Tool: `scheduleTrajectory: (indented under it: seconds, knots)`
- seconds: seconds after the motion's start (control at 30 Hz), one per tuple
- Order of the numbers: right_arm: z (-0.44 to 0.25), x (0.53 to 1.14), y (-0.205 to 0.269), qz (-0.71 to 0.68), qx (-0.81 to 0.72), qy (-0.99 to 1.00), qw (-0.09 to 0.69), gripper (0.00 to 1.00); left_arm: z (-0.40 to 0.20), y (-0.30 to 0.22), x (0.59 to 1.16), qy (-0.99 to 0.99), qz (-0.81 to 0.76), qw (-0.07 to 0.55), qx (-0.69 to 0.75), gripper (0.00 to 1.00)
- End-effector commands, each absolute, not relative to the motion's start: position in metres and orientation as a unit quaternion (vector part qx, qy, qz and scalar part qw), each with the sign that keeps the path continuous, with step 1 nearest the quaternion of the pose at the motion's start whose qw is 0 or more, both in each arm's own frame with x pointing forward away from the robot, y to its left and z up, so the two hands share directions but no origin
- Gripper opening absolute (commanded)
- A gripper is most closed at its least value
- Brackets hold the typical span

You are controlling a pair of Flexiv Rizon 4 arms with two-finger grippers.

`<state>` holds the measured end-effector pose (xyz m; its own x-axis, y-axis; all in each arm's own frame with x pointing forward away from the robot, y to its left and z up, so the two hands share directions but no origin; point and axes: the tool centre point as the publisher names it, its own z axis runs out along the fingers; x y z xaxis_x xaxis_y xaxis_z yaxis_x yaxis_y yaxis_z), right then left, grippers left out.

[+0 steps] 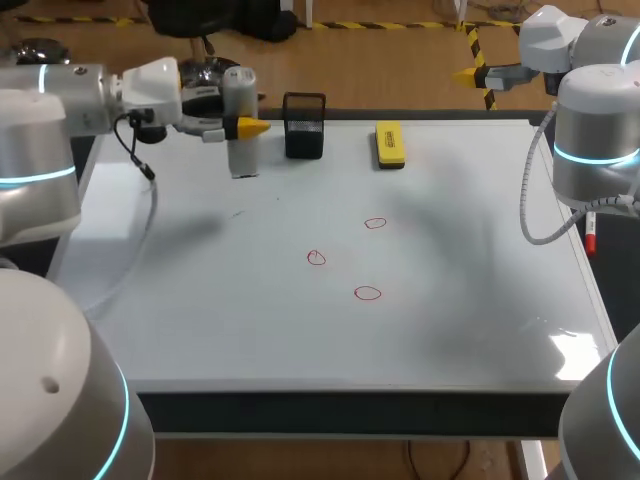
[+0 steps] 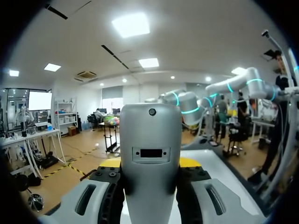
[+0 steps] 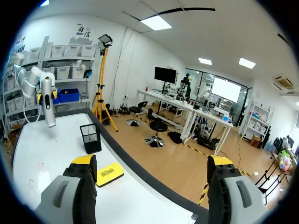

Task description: Pick up the inspection probe, press it on each red-marked spot on the whiteboard one by one, put down the probe, pick up the eraser, and wipe off all the red marks.

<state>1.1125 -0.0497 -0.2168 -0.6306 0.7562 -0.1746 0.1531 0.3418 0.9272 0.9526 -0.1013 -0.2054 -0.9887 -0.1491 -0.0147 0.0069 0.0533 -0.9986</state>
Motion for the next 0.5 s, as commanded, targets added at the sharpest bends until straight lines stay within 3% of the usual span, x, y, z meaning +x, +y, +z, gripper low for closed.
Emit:
scheduleTrajectory:
  seconds: [0.03, 0.5]
  knots:
    - [-0.217, 1.113, -0.05, 0.489, 0.3, 0.76, 0.307, 1.0, -0.215, -0.094, 0.958, 0.724, -0.687, 0.043, -0.037, 0.0]
    - [-0.217, 1.113, -0.05, 0.489, 0.3, 0.76, 0.307, 1.0, -0.239, -0.079, 0.959, 0.722, -0.691, 0.04, -0.013, 0.0]
